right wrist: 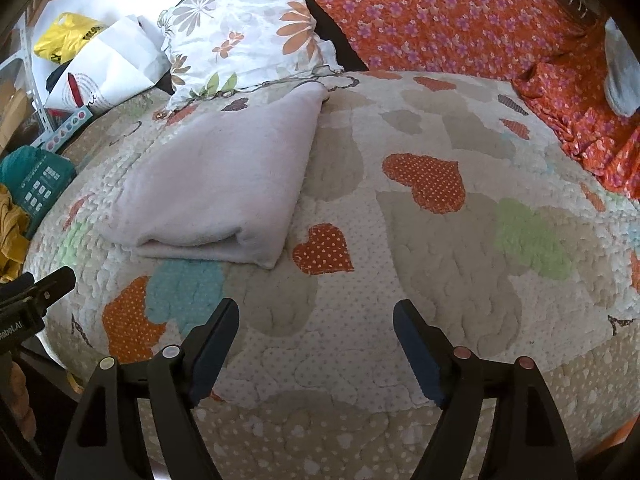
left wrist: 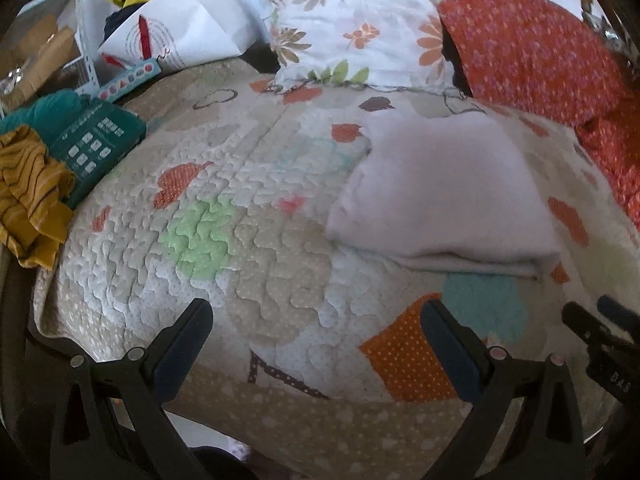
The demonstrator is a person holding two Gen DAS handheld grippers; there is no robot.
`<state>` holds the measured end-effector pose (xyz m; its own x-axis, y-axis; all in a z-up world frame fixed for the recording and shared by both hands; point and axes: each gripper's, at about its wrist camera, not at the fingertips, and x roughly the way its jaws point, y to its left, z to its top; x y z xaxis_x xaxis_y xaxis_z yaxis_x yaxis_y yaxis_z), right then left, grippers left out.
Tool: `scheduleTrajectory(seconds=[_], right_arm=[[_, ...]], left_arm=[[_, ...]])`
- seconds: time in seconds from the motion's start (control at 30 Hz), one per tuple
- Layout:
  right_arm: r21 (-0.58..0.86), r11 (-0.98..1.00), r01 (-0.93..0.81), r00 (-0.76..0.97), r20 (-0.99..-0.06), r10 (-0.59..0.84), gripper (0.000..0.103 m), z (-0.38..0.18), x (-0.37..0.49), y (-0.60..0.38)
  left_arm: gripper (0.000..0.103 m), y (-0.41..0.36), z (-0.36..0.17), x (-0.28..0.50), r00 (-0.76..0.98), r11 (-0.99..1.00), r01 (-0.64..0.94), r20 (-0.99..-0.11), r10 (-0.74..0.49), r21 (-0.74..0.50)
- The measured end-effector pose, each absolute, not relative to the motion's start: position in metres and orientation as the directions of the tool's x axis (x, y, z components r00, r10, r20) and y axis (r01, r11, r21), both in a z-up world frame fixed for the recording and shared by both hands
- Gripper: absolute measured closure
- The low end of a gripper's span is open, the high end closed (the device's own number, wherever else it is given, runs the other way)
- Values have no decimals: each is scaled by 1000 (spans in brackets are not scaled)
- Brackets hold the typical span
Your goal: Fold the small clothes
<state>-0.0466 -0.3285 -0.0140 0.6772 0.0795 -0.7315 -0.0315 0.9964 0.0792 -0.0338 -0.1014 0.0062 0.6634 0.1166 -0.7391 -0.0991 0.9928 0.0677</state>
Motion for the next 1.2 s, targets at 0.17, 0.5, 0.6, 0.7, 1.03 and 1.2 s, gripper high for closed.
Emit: scheduleTrajectory(seconds=[0.17,0.5,0.6,0.7,1.03,1.2], right_arm=[[48,998,-48,677,-733,67,19,-17,-46,-323],[41,998,-38,678,-733,56,18,-19,-44,-325],[40,999,-33,679,-733,52,18,-19,-44,-326],[38,999,-30,680,-732,48,17,-19,-44,-326],[33,999,-32,683,-729,46,17,-18,-44,-326],[29,999,-36,681,-731,46,16,-18,-45,-324]], left_arm=[[0,-110,0,-33,650,995,-53,-754,99,85],[0,-127,-12,-38,624,994,4,-777,82,108],[0,-131,-15,-37,613,994,18,-787,73,106],[0,-134,-17,-38,604,995,31,-795,61,100],[0,-137,-22,-38,584,996,52,-811,34,79],[0,-136,-23,-38,582,996,44,-812,42,82]])
